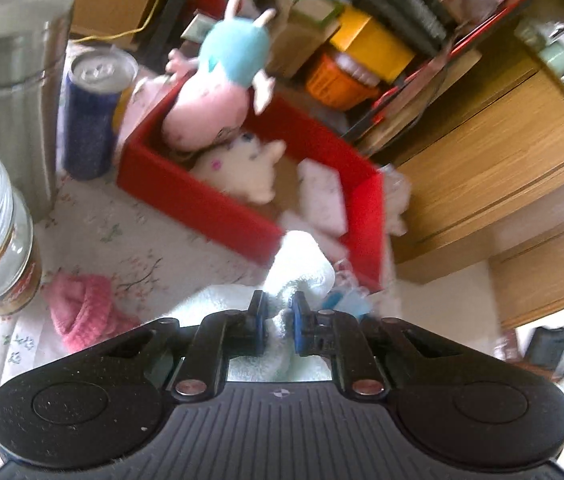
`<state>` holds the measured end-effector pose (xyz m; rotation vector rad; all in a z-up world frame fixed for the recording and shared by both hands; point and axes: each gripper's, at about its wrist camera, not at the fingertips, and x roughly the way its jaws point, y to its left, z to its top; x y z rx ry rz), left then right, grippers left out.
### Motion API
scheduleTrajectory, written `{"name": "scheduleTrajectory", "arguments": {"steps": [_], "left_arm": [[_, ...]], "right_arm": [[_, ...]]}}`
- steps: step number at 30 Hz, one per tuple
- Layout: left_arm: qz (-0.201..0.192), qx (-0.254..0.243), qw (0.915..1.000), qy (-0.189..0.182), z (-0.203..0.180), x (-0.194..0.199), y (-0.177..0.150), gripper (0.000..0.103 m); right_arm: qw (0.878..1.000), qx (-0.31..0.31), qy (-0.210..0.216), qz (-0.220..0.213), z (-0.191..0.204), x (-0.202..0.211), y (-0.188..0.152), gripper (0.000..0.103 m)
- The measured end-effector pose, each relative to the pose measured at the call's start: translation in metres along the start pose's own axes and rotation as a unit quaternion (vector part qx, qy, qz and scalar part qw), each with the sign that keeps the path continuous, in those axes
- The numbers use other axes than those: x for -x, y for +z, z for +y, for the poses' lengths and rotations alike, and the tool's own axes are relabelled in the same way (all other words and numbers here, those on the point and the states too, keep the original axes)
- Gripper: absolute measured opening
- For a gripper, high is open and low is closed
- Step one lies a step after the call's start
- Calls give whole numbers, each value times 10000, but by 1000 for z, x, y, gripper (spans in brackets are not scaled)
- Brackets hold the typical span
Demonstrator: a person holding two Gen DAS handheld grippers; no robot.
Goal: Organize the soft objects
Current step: 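Grasp the white towel with the left tool while the right tool grasps the blue face mask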
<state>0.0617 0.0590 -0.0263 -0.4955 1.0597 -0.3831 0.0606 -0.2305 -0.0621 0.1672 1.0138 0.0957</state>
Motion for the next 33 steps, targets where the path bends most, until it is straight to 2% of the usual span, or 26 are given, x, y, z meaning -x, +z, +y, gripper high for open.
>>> {"name": "scheduleTrajectory", "arguments": {"steps": [4,7,9,10,11,14,18,21,26,31,33], "left_arm": [[-50,-19,9995,-308,-5,6,3,11],[-30,-33,9993,-377,-5,7,3,12],[-6,8,9992,-402,-3,4,3,12],[18,22,9992,-408,-1,3,3,12],[43,34,9992,-405,0,2,3,12],[114,27,9990,-430,-1,-1,2,12],[145,-51,9989,-447,-4,-2,-2,12],[210,-39,9991,-379,-4,-7,-5,12],[333,-40,9991,-265,-1,-15,-11,15],[403,-89,9989,-210,-1,-22,-14,18],[501,-155,9986,-73,-2,-30,-16,19]], "right_arm": [[9998,65,-27,181,6,-14,0,56],[9995,128,-178,242,7,-26,-1,56],[9996,-35,-118,267,4,-27,-1,42],[9994,-97,-24,334,3,-26,0,26],[9992,-144,51,357,4,-24,0,16],[9991,-130,124,377,7,-15,-2,8],[9981,-337,374,348,7,2,-8,6],[9969,-435,536,380,8,9,-14,0],[9987,-101,193,459,13,-1,-23,0],[9977,-1,150,659,12,-15,-26,0],[9973,69,147,719,13,-15,-27,0]]}}
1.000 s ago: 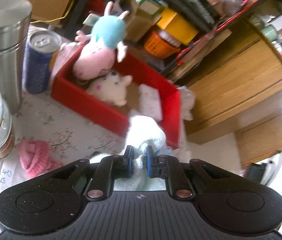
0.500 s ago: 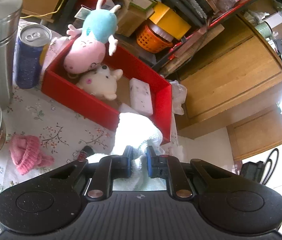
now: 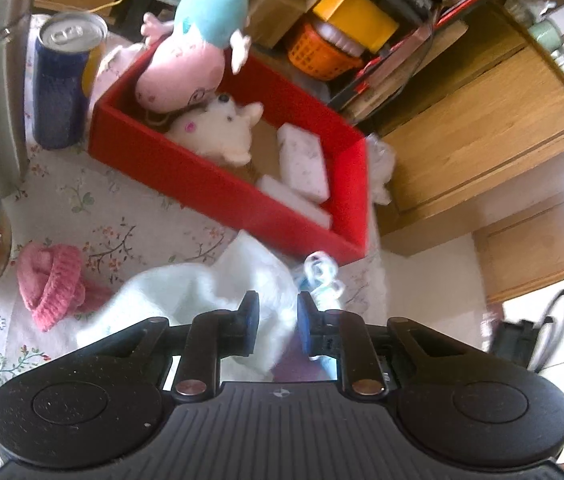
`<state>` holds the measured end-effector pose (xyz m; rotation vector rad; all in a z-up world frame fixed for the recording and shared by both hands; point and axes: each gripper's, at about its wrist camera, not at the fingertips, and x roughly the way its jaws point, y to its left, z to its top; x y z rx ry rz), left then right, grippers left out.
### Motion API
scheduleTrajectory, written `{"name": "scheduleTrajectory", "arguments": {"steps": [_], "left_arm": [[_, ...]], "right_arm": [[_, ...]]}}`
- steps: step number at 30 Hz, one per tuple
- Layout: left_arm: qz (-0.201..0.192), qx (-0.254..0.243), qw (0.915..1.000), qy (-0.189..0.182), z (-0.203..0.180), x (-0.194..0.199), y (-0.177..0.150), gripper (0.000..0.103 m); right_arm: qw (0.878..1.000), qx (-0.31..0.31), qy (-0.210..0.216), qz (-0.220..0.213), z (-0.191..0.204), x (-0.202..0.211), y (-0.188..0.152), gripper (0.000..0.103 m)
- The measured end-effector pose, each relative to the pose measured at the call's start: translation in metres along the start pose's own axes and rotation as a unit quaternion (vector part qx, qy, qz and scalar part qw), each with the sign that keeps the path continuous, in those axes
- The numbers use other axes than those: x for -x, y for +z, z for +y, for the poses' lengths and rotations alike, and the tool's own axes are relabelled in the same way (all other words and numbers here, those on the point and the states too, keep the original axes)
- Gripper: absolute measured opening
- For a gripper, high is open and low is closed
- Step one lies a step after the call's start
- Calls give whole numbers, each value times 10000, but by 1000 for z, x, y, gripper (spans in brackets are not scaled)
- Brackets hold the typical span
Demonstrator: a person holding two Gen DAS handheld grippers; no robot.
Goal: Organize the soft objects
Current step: 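Grasp the white towel with the left tool while the right tool grasps the blue face mask, then carry the towel with the left tool over the red box while the right tool carries the mask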
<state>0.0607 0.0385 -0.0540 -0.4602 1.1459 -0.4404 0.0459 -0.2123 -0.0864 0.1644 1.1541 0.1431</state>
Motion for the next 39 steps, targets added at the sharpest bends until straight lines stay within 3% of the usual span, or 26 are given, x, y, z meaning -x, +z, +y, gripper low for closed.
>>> {"name": "scheduleTrajectory", "arguments": {"steps": [2,4,6,7,10,12,14,16,19,21,24,25,27,30,36,39], "left_arm": [[112,-228,9988,421,-2,-11,-2,19],[154,-581,9955,733,-6,-18,-5,30],[231,-1047,9903,884,-13,-27,-9,81],[173,-1225,9874,987,-17,-30,-13,86],[256,-1664,9765,1343,-27,-49,-19,86],[441,-1557,9735,1616,-25,-59,-22,80],[626,-1325,9767,1566,-17,-55,-22,71],[546,-1074,9833,1367,-11,-36,-20,71],[276,-813,9898,1139,-2,-7,-22,81],[188,-741,9894,1231,3,-4,-27,82],[377,-591,9868,1458,10,-27,-28,81],[427,-498,9860,1535,9,-38,-28,77],[556,-378,9874,1430,12,-48,-29,48],[605,-410,9883,1335,7,-44,-31,28],[364,-84,9970,674,10,-11,-25,13],[243,19,9989,391,10,5,-22,12]], "right_arm": [[9999,121,-44,-4,3,1,-3,0],[9999,104,-8,1,3,3,-5,0],[9999,122,-5,0,3,4,-5,0],[9999,114,-1,7,3,3,-5,0],[9999,58,102,116,2,-2,-5,0],[9999,20,113,106,0,-5,-5,0],[9998,17,137,164,-2,-7,-6,0],[9995,-22,171,260,-5,-10,-5,3],[9994,14,191,282,-6,-13,-5,4],[9995,27,161,263,-3,-15,-3,4],[9997,130,57,214,3,-17,-3,4],[9996,167,33,208,5,-16,-3,4],[9995,220,59,199,8,-13,-4,0],[9996,210,146,139,7,-6,-5,0],[9985,-104,538,28,2,7,-1,0],[9975,-202,684,-20,3,13,1,0]]}}
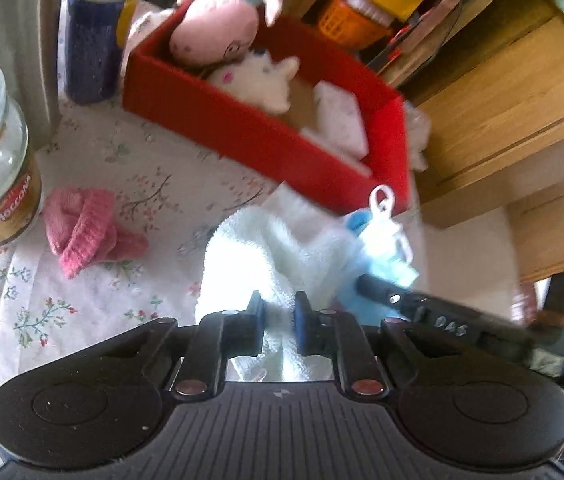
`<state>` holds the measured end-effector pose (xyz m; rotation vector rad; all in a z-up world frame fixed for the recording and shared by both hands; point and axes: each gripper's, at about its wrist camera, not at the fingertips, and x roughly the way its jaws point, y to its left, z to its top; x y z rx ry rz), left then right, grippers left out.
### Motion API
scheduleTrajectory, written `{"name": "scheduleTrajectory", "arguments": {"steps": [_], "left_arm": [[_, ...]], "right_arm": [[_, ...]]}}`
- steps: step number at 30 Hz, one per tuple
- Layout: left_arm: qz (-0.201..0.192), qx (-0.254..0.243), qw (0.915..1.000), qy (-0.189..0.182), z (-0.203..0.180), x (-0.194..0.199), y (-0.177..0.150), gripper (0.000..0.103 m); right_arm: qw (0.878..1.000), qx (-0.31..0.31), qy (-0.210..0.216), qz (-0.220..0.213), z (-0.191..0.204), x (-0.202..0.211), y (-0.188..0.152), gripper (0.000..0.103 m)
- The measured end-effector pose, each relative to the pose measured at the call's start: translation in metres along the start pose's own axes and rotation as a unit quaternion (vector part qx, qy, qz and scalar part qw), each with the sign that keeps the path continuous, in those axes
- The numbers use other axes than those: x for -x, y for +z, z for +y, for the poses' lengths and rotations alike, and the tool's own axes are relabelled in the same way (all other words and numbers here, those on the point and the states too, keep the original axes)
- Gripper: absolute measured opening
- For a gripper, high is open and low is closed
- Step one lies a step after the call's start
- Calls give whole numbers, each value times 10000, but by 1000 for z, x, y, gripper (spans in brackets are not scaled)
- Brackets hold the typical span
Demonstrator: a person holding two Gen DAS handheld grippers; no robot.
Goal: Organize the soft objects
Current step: 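Carry the towel with the left tool over the red box while the right tool carries the mask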
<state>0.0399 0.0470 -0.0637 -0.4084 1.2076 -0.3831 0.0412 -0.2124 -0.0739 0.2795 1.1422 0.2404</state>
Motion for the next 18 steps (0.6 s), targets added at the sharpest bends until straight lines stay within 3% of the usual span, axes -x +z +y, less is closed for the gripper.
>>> {"name": "scheduleTrajectory", "arguments": {"steps": [7,18], "left_arm": [[-313,248,9967,-702,-5,18,6,12],[-960,221,9875,-1231,-19,59,14,12]], "right_arm": [[9984,-245,443,-257,1,22,6,0],[9937,-317,810,-703,6,52,17,0]]}}
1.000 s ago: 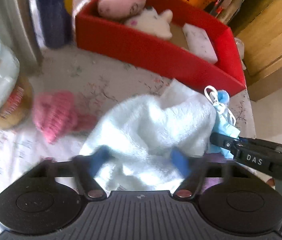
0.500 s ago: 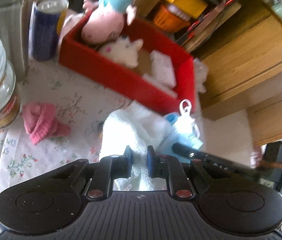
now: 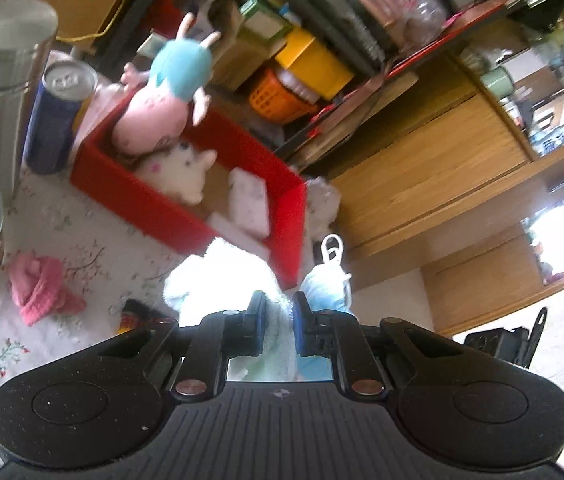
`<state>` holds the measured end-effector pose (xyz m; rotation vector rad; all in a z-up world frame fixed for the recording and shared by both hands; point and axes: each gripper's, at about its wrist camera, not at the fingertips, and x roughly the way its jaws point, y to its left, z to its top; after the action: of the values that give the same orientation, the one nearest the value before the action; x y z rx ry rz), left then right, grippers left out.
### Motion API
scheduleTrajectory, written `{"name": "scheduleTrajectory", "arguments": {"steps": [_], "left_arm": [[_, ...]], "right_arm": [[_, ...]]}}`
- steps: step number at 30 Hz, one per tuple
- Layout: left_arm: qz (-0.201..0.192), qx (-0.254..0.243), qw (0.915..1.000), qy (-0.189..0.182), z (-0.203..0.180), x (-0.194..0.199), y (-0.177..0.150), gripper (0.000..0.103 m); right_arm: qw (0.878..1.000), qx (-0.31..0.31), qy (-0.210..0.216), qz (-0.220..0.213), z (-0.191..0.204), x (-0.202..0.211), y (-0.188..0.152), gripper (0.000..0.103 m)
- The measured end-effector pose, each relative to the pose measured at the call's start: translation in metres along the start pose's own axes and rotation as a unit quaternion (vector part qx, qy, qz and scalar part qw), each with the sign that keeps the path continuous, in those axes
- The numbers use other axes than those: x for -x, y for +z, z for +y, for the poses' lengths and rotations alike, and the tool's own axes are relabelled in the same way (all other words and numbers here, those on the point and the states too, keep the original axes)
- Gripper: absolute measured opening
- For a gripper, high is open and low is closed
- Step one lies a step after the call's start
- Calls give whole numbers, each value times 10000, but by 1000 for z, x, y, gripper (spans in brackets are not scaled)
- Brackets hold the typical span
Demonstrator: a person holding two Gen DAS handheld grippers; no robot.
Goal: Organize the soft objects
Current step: 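Carry the towel with the left tool over the red box while the right tool carries the mask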
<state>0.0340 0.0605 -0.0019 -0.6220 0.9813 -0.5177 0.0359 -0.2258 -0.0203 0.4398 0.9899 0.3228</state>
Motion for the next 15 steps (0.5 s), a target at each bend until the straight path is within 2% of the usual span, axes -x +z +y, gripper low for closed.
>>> {"name": "scheduleTrajectory", "arguments": {"steps": [7,8,10,11,12,13,14,15], "left_arm": [[-123,-294,9995,-41,-13,8,4,11],[-32,-424,9991,75,-15,7,2,15],[-17,-437,9973,596,-10,0,-7,35],[-46,-444,9954,845,-6,-7,-11,61],[-36,-506,9907,1264,1,-20,-16,77],[36,-561,9852,1619,7,-32,-17,76],[162,-580,9807,1860,15,-45,-17,71],[286,-578,9783,1968,21,-56,-16,72]], "right_arm": [[9997,83,86,-197,9,11,5,0],[9997,85,95,-210,9,12,6,0],[9997,106,79,-212,10,12,6,0],[9997,124,59,-194,10,11,5,0],[9998,117,42,-177,9,10,5,0],[9998,102,31,-145,9,8,4,0],[9999,107,21,-121,8,7,4,0],[9999,120,7,-117,9,6,3,0]]}}
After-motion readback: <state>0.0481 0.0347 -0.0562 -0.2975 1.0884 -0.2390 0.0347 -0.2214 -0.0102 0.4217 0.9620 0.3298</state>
